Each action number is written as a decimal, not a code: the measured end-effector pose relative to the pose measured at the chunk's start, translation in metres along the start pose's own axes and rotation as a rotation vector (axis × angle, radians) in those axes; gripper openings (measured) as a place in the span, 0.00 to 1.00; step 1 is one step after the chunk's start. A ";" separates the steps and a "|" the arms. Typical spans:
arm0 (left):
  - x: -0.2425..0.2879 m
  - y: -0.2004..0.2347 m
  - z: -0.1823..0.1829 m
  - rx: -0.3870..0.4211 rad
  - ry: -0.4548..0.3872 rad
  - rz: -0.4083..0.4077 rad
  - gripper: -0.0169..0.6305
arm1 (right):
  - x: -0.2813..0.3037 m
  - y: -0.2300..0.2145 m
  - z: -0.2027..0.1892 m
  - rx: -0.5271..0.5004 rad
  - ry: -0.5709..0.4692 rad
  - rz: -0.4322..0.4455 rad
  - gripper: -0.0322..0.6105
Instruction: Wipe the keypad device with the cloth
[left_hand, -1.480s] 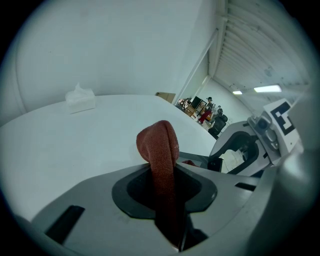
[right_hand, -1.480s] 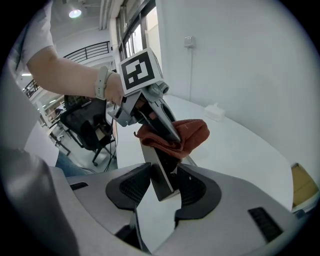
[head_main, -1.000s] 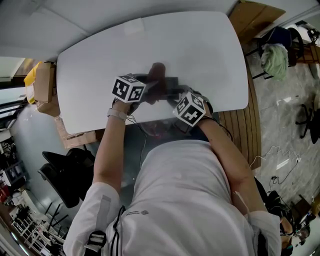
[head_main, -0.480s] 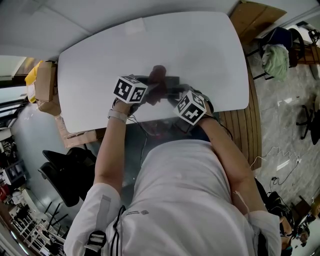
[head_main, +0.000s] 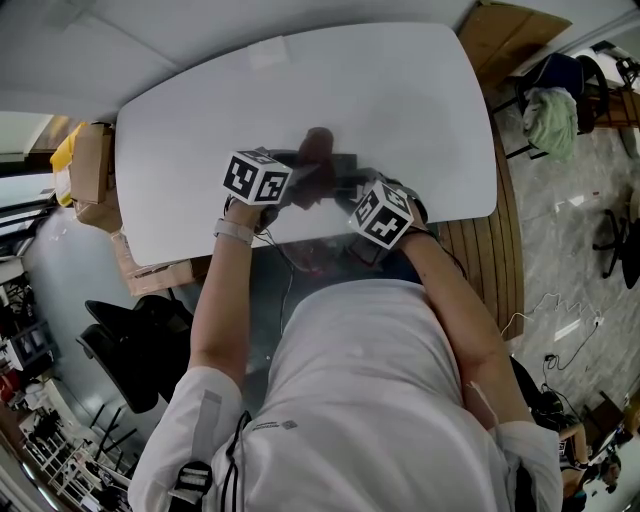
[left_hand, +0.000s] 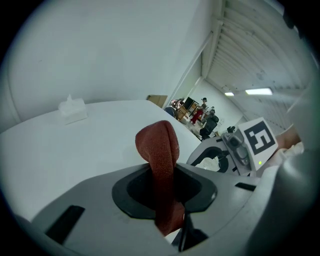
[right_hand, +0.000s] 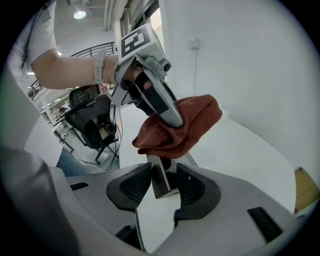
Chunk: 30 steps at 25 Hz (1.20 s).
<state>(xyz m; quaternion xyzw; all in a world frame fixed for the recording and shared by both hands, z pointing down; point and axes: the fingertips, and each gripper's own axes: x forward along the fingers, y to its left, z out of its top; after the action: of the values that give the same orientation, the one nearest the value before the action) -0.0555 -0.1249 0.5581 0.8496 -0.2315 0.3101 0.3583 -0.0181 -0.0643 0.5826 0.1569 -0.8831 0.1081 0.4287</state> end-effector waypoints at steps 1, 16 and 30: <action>-0.002 0.000 0.003 -0.003 -0.006 0.000 0.17 | 0.000 0.000 0.000 0.001 -0.001 0.001 0.31; 0.040 0.016 -0.021 0.050 0.157 0.048 0.17 | 0.001 0.002 0.001 0.016 -0.001 0.006 0.31; 0.074 0.045 -0.014 0.064 0.218 0.085 0.17 | 0.002 0.001 0.001 0.019 -0.009 0.010 0.31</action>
<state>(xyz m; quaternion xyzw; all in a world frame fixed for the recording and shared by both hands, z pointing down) -0.0366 -0.1552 0.6379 0.8113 -0.2168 0.4229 0.3406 -0.0201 -0.0639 0.5834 0.1571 -0.8847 0.1181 0.4227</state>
